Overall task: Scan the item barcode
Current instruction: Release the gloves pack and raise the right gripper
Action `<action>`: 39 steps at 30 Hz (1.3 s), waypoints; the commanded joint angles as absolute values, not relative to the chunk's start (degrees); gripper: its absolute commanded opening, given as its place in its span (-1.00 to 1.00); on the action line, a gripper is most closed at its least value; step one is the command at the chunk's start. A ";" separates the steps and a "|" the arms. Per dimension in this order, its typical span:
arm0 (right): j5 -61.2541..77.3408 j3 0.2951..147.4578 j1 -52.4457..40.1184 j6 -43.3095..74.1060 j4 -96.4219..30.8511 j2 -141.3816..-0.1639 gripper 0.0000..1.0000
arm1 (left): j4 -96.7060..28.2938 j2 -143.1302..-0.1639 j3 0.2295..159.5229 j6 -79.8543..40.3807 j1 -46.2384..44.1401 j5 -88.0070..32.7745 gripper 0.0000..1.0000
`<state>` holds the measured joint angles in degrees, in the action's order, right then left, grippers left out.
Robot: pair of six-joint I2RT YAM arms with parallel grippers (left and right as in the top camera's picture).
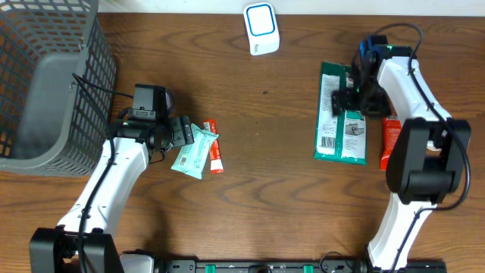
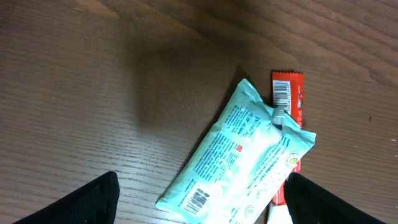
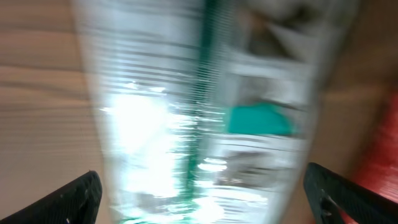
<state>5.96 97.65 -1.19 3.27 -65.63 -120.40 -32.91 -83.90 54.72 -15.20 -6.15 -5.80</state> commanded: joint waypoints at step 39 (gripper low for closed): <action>12.56 76.86 0.54 12.53 -44.14 -119.63 -0.09 | -32.95 -84.14 55.07 -15.11 -6.00 -5.28 0.71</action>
<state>-0.49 78.67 2.55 15.38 -45.67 -117.36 -32.95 -83.90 54.72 -15.20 -6.15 -5.80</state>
